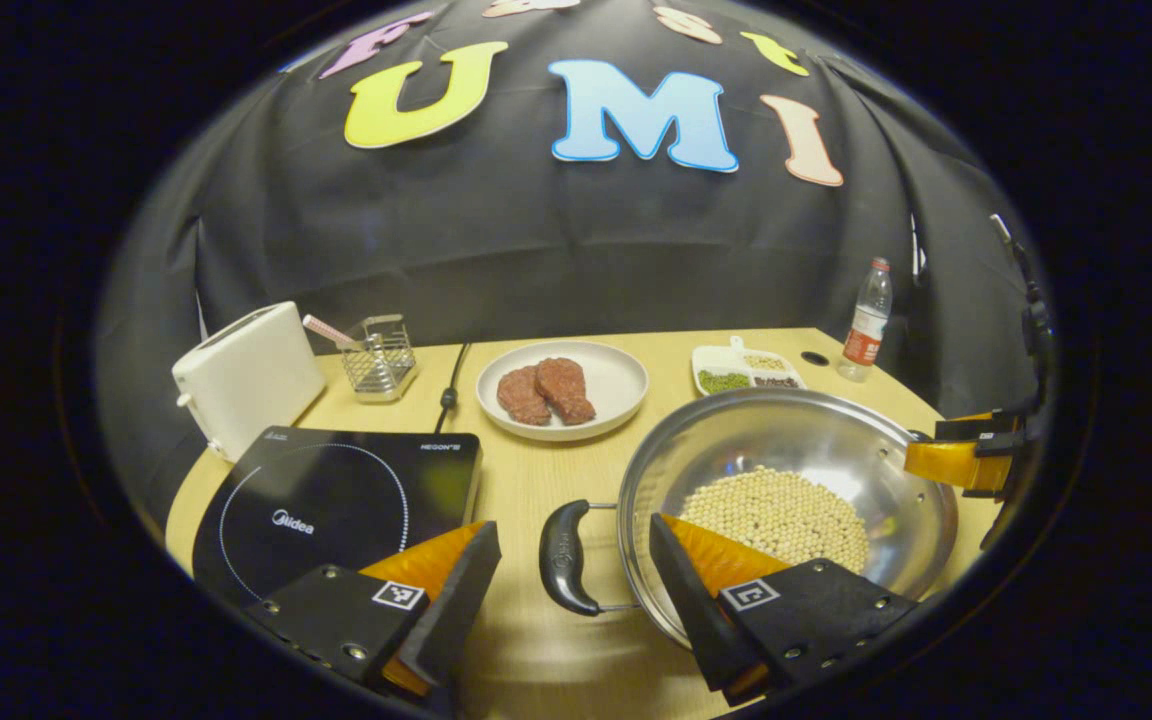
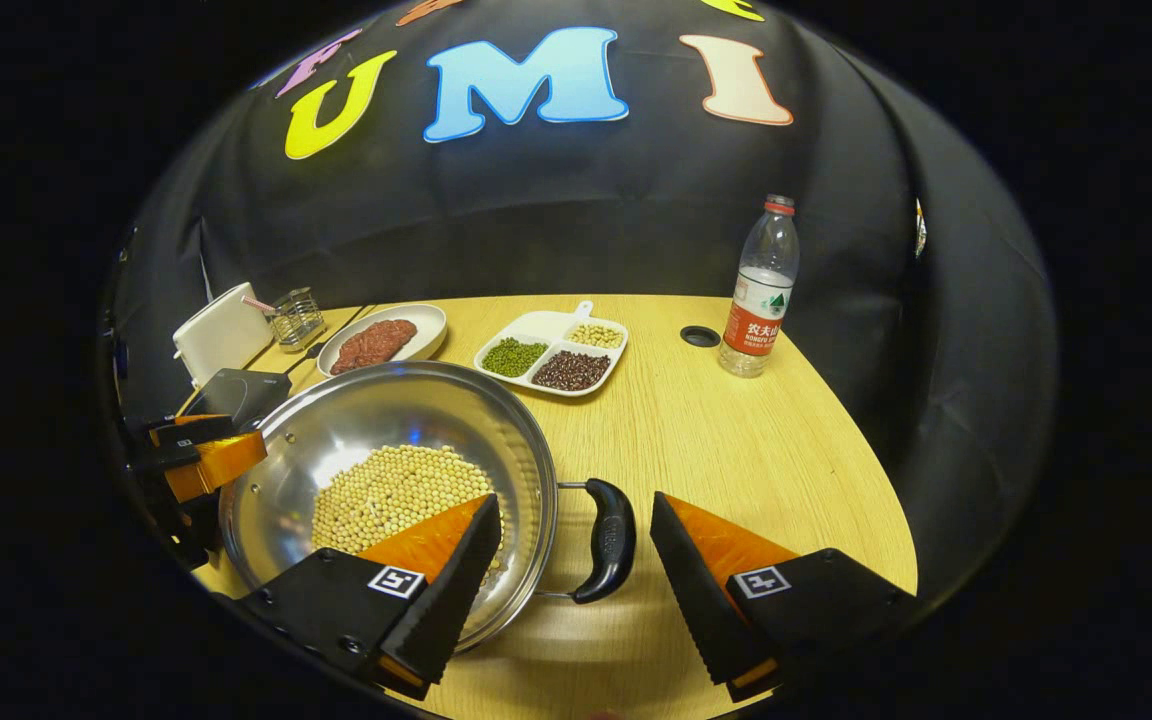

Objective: First push the handle of the pot to place it horizontally, then grasp the pot with both hands and set it on the induction cooktop.

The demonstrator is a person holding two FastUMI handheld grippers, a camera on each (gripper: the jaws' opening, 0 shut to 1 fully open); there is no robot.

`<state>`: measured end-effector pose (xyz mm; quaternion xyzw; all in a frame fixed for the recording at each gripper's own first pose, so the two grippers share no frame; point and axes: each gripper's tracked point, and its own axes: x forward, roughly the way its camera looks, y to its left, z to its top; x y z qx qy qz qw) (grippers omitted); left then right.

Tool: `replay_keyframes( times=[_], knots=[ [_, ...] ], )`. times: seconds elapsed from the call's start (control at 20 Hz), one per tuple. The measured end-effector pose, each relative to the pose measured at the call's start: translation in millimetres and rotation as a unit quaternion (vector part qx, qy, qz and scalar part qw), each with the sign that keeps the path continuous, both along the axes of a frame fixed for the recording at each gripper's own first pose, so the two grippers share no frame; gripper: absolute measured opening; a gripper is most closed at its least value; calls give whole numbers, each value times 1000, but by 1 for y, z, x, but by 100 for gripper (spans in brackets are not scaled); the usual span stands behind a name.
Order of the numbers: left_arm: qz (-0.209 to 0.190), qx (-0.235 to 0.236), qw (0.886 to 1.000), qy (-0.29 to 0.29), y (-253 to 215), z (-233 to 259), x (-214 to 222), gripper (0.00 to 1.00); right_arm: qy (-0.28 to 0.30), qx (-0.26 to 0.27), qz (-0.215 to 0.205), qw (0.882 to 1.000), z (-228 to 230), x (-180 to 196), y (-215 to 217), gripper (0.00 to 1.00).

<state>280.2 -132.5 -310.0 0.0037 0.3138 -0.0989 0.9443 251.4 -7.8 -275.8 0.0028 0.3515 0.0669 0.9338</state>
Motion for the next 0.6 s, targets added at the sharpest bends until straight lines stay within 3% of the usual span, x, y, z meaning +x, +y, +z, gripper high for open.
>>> replay_keyframes(
  times=[0.4, 0.5, 0.6],
  knots=[
    [-6, 16, 1000, 23, -3, -20, -2, 92, 20, 3, 0, 1000, -15, 4, 1, 96],
    [-7, 22, 999, 23, -4, -20, -3, 91, 23, 0, 2, 1000, -16, 3, 0, 86],
    [-6, 26, 999, 17, -5, -18, -1, 78, 27, 2, 6, 1000, -17, 2, 1, 78]
  ],
)
